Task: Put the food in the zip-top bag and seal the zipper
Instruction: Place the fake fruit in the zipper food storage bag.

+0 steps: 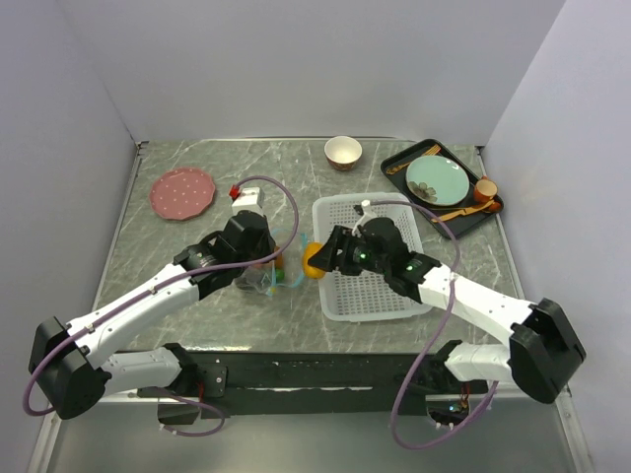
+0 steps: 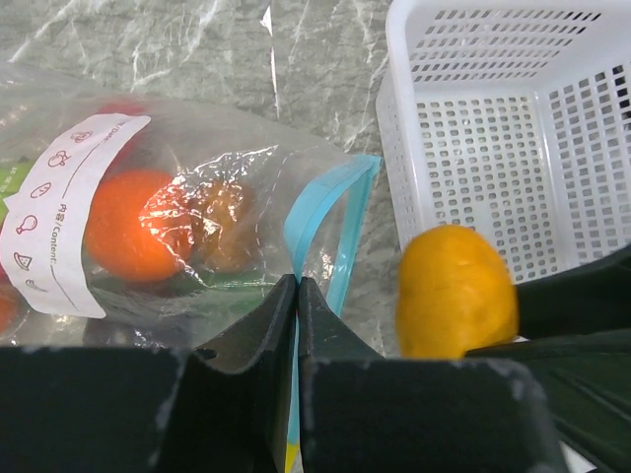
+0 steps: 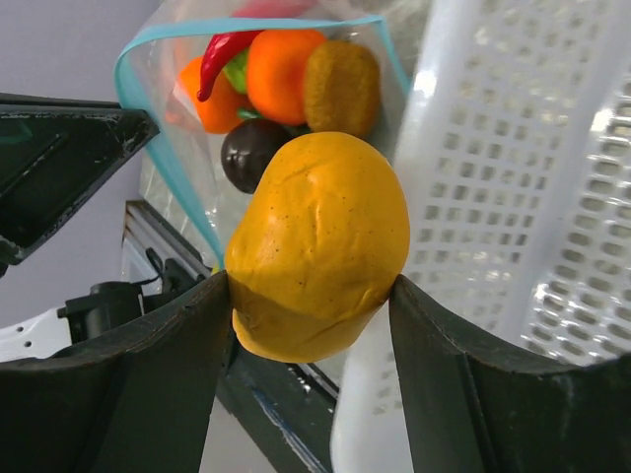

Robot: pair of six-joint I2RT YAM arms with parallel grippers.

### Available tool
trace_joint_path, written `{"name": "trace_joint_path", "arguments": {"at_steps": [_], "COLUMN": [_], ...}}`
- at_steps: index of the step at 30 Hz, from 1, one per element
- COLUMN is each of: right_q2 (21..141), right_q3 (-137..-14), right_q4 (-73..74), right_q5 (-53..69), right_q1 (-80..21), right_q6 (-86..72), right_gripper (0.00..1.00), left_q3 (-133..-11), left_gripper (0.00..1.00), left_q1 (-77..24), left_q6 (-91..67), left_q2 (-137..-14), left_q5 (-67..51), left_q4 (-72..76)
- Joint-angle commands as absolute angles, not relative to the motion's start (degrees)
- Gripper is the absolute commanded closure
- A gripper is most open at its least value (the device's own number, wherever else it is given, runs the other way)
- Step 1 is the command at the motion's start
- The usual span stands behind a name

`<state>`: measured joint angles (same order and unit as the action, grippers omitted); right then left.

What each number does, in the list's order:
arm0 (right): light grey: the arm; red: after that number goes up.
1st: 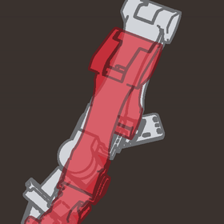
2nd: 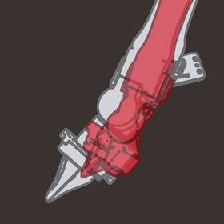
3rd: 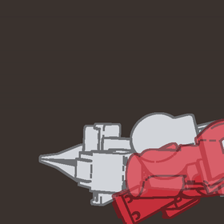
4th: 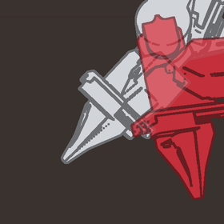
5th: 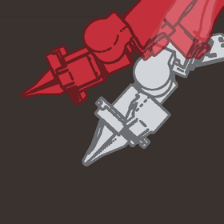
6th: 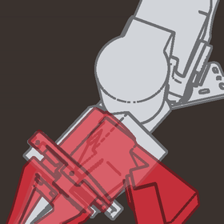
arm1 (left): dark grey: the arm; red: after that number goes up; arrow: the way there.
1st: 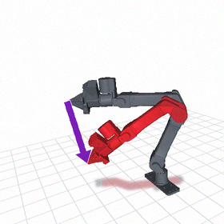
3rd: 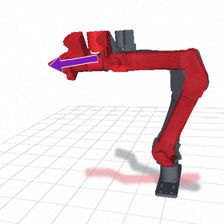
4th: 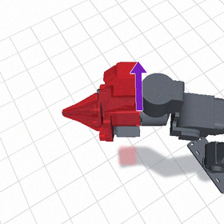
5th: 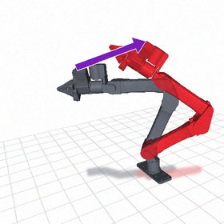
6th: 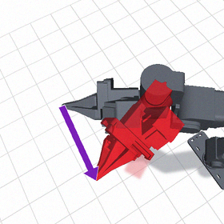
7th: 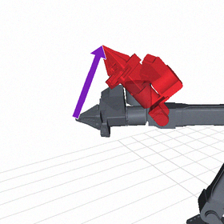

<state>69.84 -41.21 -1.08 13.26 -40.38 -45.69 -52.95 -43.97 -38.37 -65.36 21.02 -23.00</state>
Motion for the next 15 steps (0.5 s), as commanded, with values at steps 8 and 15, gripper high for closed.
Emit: {"name": "trace_joint_path", "arguments": {"at_steps": [8, 15], "right_q2": [80.2, 87.6], "right_q3": [-54.0, -61.3], "right_q4": [-2.2, 2.1], "right_q5": [14.8, 14.9], "right_q1": [-43.5, -43.9], "right_q6": [-42.2, -40.3], "right_gripper": [0.62, 0.62], "left_q3": [-56.0, -55.8], "left_gripper": [0.89, 0.86], "left_q1": [-44.0, -43.9], "left_q6": [-38.1, -37.9], "left_q2": [-62.5, -60.5], "left_q5": [22.1, 23.3], "left_q4": [-22.4, -22.6]}}
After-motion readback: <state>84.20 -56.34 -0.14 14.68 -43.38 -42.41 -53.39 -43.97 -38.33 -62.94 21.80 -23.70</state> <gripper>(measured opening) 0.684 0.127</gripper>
